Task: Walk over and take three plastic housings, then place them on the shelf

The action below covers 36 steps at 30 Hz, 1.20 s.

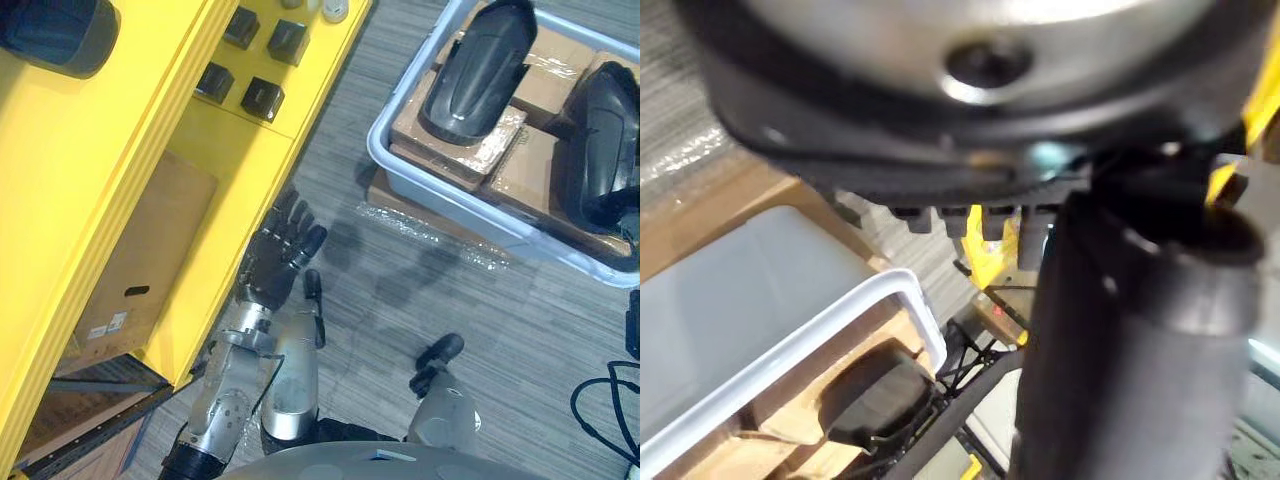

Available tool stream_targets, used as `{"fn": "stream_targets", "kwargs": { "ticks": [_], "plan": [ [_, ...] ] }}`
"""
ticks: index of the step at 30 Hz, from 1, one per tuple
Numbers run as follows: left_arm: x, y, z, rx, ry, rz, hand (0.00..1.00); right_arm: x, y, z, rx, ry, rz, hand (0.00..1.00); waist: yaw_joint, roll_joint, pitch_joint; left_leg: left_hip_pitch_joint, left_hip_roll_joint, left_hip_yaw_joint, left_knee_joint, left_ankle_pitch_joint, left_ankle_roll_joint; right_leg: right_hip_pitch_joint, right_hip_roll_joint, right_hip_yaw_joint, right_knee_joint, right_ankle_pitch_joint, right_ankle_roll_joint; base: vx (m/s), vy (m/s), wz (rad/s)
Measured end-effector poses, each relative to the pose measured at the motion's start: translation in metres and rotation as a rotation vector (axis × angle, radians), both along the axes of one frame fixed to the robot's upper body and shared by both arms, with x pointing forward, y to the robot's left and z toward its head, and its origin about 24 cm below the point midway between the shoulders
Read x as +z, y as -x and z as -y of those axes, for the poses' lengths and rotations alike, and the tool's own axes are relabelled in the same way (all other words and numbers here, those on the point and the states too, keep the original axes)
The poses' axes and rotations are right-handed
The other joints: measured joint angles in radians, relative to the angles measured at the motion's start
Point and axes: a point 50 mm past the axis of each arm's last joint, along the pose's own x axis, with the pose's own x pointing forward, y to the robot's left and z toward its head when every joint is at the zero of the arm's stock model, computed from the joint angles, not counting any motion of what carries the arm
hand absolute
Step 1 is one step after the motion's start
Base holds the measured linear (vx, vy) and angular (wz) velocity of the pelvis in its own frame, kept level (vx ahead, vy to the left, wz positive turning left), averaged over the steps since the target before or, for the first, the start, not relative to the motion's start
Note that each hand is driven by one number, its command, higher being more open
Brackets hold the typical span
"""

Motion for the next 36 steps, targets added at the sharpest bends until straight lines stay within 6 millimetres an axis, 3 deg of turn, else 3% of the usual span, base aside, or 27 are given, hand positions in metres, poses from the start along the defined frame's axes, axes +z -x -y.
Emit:
{"fn": "stream_targets", "kwargs": {
  "ticks": [4,7,10,14,17,20,24,28,34,36],
  "plan": [
    [0.0,0.0,0.001,-0.023,-0.016,-0.001,1.0,-0.012,0.0,-0.004,0.024,0.006,-0.018,0.0,-0.007,-0.024,-0.005,0.087,0.0,0.024,-0.113,0.053,-0.007,0.033,0.014,0.009,-0.021,-0.005,-0.002,-0.02,-0.032,-0.11],
    [0.001,0.0,0.006,-0.076,-0.108,0.026,1.0,-0.023,-0.01,-0.021,0.075,0.044,0.003,0.0,-0.038,-0.055,-0.028,0.148,0.002,0.04,-0.22,0.104,-0.012,0.048,0.031,0.012,-0.038,-0.009,0.001,-0.02,-0.048,-0.07],
    [-0.001,-0.002,0.015,-0.156,-0.165,-0.002,1.0,-0.029,-0.019,-0.042,0.131,0.124,0.045,0.0,-0.057,-0.075,-0.076,0.168,-0.001,0.055,-0.22,0.101,-0.013,0.062,0.031,0.023,-0.058,-0.002,0.011,0.02,-0.03,-0.12],
    [-0.008,-0.009,0.031,-0.286,-0.214,-0.11,1.0,-0.034,-0.029,-0.073,0.264,0.24,0.091,0.0,-0.079,-0.082,-0.146,0.204,0.0,0.085,-0.221,0.095,-0.017,0.09,0.034,0.038,-0.077,0.003,0.017,0.05,-0.031,-0.14],
    [-0.033,-0.007,0.045,-0.406,-0.191,-0.293,1.0,-0.047,-0.029,-0.095,0.37,0.31,0.082,0.0,-0.088,-0.091,-0.235,0.227,0.012,0.106,-0.224,0.084,-0.028,0.102,0.047,0.053,-0.094,0.003,0.018,0.04,-0.045,-0.19],
    [-0.066,-0.006,0.053,-0.452,-0.183,-0.505,1.0,-0.05,-0.033,-0.112,0.449,0.379,0.073,0.0,-0.111,-0.103,-0.266,0.26,0.027,0.119,-0.225,0.077,-0.037,0.129,0.065,0.065,-0.109,0.003,0.017,-0.01,-0.053,-0.17],
    [-0.095,-0.003,0.052,-0.42,-0.106,-0.735,1.0,-0.072,-0.028,-0.141,0.582,0.43,0.062,0.0,-0.139,-0.148,-0.322,0.278,0.043,0.156,-0.225,0.069,-0.047,0.127,0.084,0.098,-0.145,0.017,0.014,-0.02,-0.027,-0.27],
    [-0.088,-0.024,0.057,-0.389,0.023,-0.782,1.0,-0.098,-0.019,-0.165,0.698,0.434,0.044,0.0,-0.144,-0.18,-0.343,0.286,0.044,0.175,-0.225,0.066,-0.05,0.128,0.091,0.12,-0.179,0.043,0.012,-0.02,-0.01,-0.18],
    [-0.062,-0.056,0.064,-0.299,0.337,-0.72,1.0,-0.126,-0.009,-0.214,0.912,0.425,0.073,0.0,-0.165,-0.19,-0.351,0.291,0.043,0.184,-0.224,0.066,-0.05,0.132,0.095,0.129,-0.193,0.059,0.009,-0.01,-0.005,-0.04],
    [-0.062,-0.061,0.065,-0.269,0.397,-0.725,1.0,-0.131,-0.006,-0.22,0.931,0.401,0.083,0.0,-0.165,-0.191,-0.355,0.292,0.043,0.185,-0.222,0.066,-0.051,0.133,0.095,0.129,-0.193,0.059,0.009,0.0,0.0,0.0]
  ]
}}
